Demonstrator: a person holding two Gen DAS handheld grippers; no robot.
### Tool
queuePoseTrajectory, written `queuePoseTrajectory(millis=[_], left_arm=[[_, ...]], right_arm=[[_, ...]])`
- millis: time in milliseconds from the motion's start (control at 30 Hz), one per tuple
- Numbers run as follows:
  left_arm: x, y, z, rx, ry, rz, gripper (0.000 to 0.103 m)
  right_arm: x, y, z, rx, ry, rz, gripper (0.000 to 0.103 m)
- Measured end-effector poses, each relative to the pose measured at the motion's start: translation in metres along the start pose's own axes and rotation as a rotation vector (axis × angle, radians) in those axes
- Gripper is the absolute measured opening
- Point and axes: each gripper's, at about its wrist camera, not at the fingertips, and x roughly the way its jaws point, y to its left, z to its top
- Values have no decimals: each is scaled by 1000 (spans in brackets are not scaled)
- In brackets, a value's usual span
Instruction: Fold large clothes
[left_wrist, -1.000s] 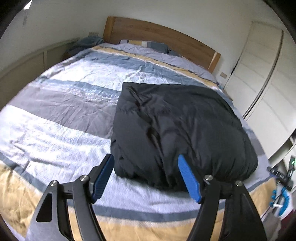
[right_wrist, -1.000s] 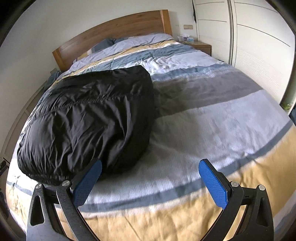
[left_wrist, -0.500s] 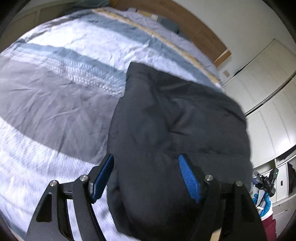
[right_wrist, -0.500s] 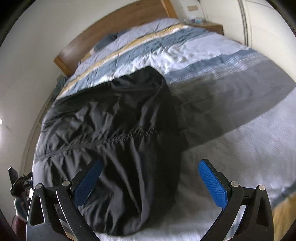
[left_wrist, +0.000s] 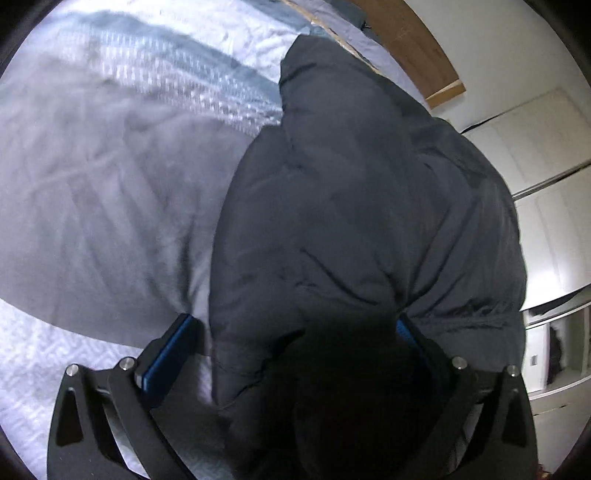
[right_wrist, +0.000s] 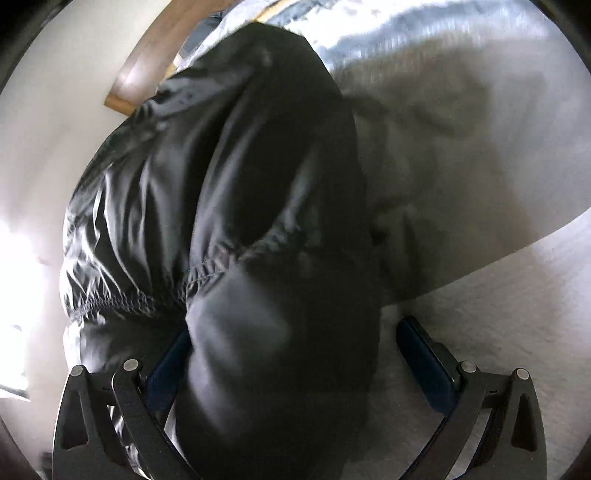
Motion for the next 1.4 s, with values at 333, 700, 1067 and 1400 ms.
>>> queuePoseTrajectory(millis=[333, 700, 1067, 1400], left_arm=[[29, -3, -4, -52, 99, -314, 103], [19, -37, -18, -34, -48, -250, 54], [-14, -84, -22, 38, -133, -269, 26], [-82, -120, -38, 97, -226, -279, 25]], right_arm=[[43, 20, 6, -17, 87, 282, 103], [39, 22, -6, -24, 23, 298, 90], [-14, 72, -19, -142, -142, 300, 29], [-71, 114, -31, -244, -265, 296, 26]])
